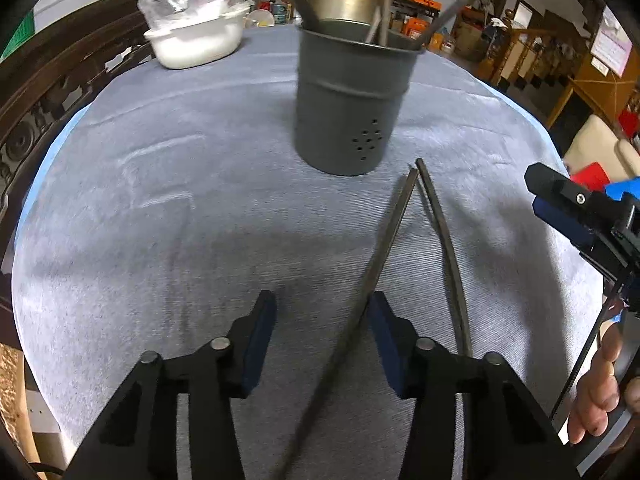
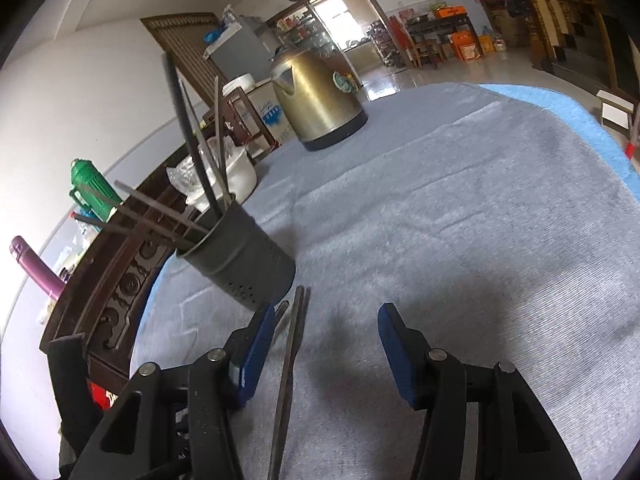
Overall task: Organize utensils
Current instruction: 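Close the left tool on one dark stick while the right tool grasps the other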
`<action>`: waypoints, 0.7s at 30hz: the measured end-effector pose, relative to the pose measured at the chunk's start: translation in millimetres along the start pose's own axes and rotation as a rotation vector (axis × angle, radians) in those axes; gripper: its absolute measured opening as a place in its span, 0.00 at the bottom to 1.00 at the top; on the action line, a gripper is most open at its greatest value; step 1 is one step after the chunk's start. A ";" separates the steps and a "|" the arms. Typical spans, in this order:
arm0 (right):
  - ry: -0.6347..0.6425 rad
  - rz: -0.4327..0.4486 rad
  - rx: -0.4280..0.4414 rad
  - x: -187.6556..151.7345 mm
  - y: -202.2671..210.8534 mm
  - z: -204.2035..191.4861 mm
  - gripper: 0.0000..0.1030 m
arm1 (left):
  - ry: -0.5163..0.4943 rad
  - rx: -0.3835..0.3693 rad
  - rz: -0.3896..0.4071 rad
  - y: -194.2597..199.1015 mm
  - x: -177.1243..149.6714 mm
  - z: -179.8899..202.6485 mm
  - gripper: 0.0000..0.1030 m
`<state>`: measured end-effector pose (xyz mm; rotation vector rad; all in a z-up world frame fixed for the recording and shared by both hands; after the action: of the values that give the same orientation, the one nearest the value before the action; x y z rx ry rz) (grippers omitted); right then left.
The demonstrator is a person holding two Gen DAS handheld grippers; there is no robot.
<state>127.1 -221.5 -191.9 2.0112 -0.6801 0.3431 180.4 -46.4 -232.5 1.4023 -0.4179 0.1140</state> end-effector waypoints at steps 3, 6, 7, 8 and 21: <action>0.014 -0.016 -0.004 -2.7 -3.4 -6.6 0.56 | 0.030 -0.013 -0.001 3.8 -4.4 -7.9 0.33; 0.037 -0.044 -0.013 -6.4 -9.8 -14.1 0.54 | 0.070 -0.036 -0.010 6.2 -8.6 -18.2 0.19; 0.046 -0.062 -0.019 -8.2 -13.6 -16.5 0.50 | 0.088 -0.047 -0.013 6.7 -10.1 -22.4 0.18; 0.052 -0.082 -0.027 -9.7 -17.6 -18.2 0.43 | 0.105 -0.060 -0.015 7.2 -11.0 -25.6 0.17; 0.124 -0.223 -0.080 -36.3 -46.7 -43.7 0.38 | 0.233 -0.146 -0.044 17.4 -28.3 -54.7 0.13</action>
<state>126.9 -153.8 -220.6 1.9492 -0.3815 0.2998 160.6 14.5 -232.2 1.2375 -0.1978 0.2043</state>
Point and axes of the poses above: each gripper's, at about its wrist camera, not at the fingertips, and y roughly against the way its jaws point, z to its right, x to its top, the point moved 10 cm from there along -y, roughly the way its jaws point, and after that the axes turned 10 degrees about -z, right-handed, at the moved point
